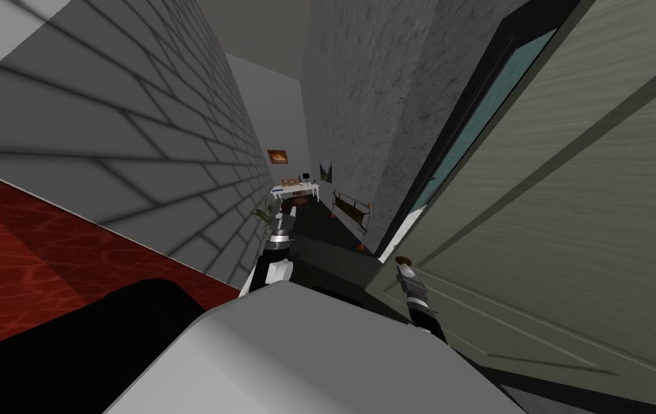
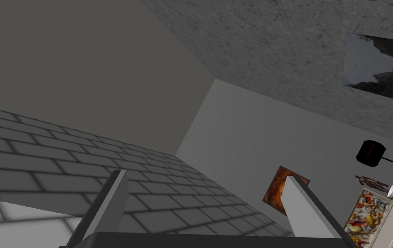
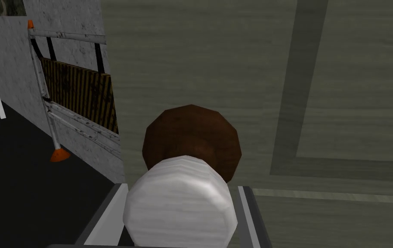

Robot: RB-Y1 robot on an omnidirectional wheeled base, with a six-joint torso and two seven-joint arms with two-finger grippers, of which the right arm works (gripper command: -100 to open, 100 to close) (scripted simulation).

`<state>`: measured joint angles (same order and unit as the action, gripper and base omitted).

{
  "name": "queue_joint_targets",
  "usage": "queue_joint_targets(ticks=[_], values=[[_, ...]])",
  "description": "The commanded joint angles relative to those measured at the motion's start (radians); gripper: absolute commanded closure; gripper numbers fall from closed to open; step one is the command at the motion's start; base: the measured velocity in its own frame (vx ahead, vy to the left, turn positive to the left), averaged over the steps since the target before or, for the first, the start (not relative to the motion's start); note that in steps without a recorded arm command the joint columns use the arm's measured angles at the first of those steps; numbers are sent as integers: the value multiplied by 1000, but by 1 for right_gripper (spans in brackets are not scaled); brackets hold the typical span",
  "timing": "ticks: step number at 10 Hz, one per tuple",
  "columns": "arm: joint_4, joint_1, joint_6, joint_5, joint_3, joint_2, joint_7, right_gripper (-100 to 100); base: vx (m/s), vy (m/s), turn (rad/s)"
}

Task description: Pull the door open

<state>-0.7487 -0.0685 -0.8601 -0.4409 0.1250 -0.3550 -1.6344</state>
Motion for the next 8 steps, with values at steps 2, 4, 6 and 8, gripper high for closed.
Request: queue_joint_targets(ticks=[2, 4, 6, 8], values=[[-13, -17, -15, 16, 30, -24, -36, 100, -228, -12, 82], [-13, -16, -14, 18, 31, -26, -35, 100, -169, -11, 36], [-16, -35, -36, 33, 58, -44, -64, 100, -155, -27, 85], [-21, -50, -57, 46, 80, -63, -89, 100, -216, -55, 103]])
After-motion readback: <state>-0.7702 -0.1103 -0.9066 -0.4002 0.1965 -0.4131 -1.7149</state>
